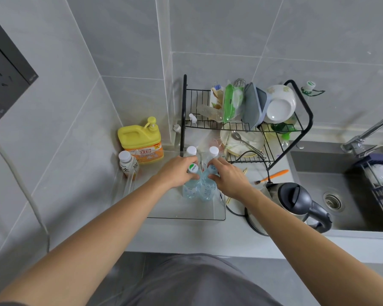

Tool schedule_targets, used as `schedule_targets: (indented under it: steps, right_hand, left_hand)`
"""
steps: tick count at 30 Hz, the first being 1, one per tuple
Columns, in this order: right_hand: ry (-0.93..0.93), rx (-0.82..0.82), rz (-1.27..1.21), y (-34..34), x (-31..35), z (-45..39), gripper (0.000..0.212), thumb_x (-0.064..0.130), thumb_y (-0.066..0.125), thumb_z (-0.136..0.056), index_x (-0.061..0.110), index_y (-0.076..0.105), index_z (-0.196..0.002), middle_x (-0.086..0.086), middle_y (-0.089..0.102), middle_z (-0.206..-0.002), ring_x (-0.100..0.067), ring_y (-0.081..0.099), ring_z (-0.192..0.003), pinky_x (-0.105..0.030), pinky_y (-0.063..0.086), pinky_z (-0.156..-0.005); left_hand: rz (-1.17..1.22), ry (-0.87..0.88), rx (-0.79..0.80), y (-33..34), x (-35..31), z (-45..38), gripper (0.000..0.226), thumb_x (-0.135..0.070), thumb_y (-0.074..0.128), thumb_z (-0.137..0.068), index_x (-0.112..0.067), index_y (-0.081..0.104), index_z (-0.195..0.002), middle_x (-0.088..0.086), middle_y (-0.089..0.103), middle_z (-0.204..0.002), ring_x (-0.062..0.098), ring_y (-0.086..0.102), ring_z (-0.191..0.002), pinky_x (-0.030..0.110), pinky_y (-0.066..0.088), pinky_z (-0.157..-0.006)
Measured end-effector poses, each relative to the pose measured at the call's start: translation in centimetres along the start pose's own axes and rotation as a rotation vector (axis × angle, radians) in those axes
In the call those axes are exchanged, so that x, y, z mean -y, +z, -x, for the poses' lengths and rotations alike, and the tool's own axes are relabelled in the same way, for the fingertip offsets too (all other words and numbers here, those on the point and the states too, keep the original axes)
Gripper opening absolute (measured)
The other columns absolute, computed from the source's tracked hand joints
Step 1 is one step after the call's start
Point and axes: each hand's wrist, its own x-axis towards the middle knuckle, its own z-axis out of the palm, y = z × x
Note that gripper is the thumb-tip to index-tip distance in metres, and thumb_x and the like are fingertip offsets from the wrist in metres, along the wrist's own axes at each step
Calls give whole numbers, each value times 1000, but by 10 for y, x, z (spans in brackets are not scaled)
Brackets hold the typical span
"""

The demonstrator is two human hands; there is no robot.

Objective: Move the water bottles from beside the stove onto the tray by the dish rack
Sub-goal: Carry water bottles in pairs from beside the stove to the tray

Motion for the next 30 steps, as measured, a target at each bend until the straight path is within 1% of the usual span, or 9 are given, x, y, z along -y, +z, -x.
schedule_targets:
  steps: [5,9,13,18,21,23,25,27,30]
  right_hand:
    - [4,6,0,0,1,0,30,28,67,-100,19,55,-126,-3,60,-123,-32,64,-97,-37,45,-70]
    - [7,12,0,-1,1,1,30,28,66,-100,18,55,-126,-3,60,-123,-32,63,-97,-37,45,-71]
    - [11,19,6,-2,1,1,30,28,66,-100,18,55,-127,-3,59,-122,-32,63,-96,-36,42,-70]
    - [-2,50,13,-2,3,0,33,30,66,-101,20,53,-129,-3,59,-123,-32,63,-98,-43,54,-78]
    - [-8,73,34,-3,3,-2,31,30,65,-101,20,53,-127,-3,58,-119,-32,63,-98,-42,52,-77]
    - [-10,80,45,-4,3,-3,30,30,65,-100,20,52,-126,-4,58,-118,-33,63,-97,-42,52,-78]
    - [-15,84,56,-4,3,-4,30,30,66,-100,19,52,-125,-4,58,-120,-34,64,-97,-43,53,-78]
    - [-19,88,66,-4,3,-4,30,30,66,-100,18,52,-124,-5,59,-121,-35,64,-97,-43,53,-77]
    - [-16,88,83,-4,4,-4,30,31,66,-101,19,51,-124,-5,58,-121,-34,64,-98,-43,54,-77]
  left_hand:
    - [3,-3,19,-2,-2,1,32,-33,84,-87,-25,53,-93,-2,63,-82,20,61,-70,33,42,-64]
    - [-22,1,22,-1,-1,2,35,-38,84,-86,-26,52,-92,-1,62,-81,20,59,-71,33,36,-60]
    - [-75,75,59,-3,0,6,26,-35,80,-90,-24,60,-103,-11,55,-76,19,54,-77,33,34,-63]
    - [-150,108,126,-13,10,7,20,-25,75,-95,-33,62,-109,1,64,-93,15,59,-79,36,46,-69]
    - [-165,119,153,-20,16,4,20,-18,73,-97,-33,62,-107,-2,59,-98,10,57,-78,34,43,-69]
    - [-171,114,170,-23,19,4,22,-17,71,-98,-36,61,-106,-3,57,-100,6,56,-79,36,49,-72]
    - [-184,98,180,-24,21,4,24,-18,69,-99,-40,60,-104,-2,58,-105,8,58,-82,41,55,-77]
    - [-186,84,180,-24,22,5,23,-19,68,-100,-40,59,-105,-1,59,-108,9,58,-84,40,53,-77]
    - [-187,46,156,-23,21,8,20,-28,71,-99,-37,54,-106,-6,55,-91,13,57,-80,35,44,-66]
